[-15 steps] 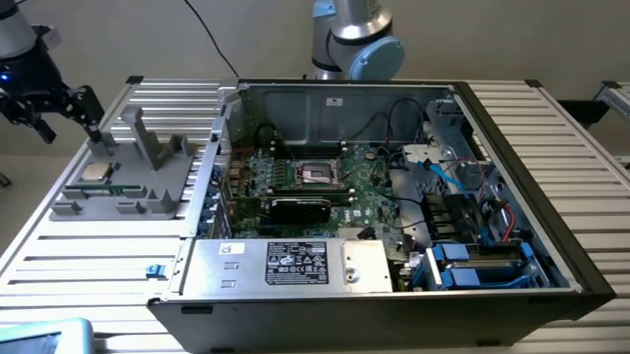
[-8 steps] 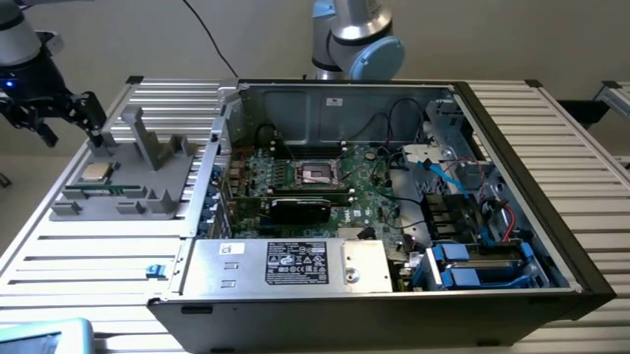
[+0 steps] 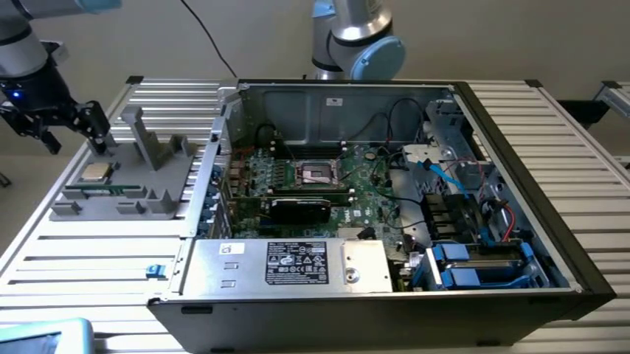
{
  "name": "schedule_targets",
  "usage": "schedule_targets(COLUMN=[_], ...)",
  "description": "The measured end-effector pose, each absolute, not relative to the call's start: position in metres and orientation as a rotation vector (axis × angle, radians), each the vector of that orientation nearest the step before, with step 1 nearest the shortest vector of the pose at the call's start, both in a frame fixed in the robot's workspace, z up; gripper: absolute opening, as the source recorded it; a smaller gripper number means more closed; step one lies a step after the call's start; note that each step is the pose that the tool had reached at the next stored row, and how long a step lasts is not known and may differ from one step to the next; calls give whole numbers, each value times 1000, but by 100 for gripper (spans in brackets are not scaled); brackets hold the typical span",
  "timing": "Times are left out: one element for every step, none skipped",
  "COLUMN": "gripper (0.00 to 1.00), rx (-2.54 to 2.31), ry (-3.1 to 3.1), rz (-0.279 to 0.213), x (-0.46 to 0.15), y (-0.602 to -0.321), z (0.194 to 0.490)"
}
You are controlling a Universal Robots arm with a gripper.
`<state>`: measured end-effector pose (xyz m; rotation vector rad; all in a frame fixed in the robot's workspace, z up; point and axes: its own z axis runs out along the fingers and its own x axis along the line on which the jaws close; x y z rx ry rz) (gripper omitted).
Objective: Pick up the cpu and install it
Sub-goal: 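Pick up the cpu and move it towards the insertion slot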
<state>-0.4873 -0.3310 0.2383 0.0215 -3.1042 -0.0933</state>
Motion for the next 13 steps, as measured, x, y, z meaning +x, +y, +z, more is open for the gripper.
schedule_targets(gripper=[84,84,84,84,84,84,84,84,84,84,84,84,84], rx=[23,25,26,28,31,35,39,43,46,46,46,46,46], ry=[-3104,-3104,-3104,-3104,-3104,-3104,-3104,-3104,-3104,-3104,-3104,-3104,-3104], rz=[-93,-92,-91,-90,-88,-86,-83,-80,-76,-74,-74,-74,-74], x=[-487,-486,-486,-486,-486,-486,-486,-486,-486,-486,-486,-486,-486], y=[-331,-331,-331,-331,-331,-331,-331,-331,-331,-331,-331,-331,-331], z=[236,235,233,231,230,228,227,226,224,224,224,224,224])
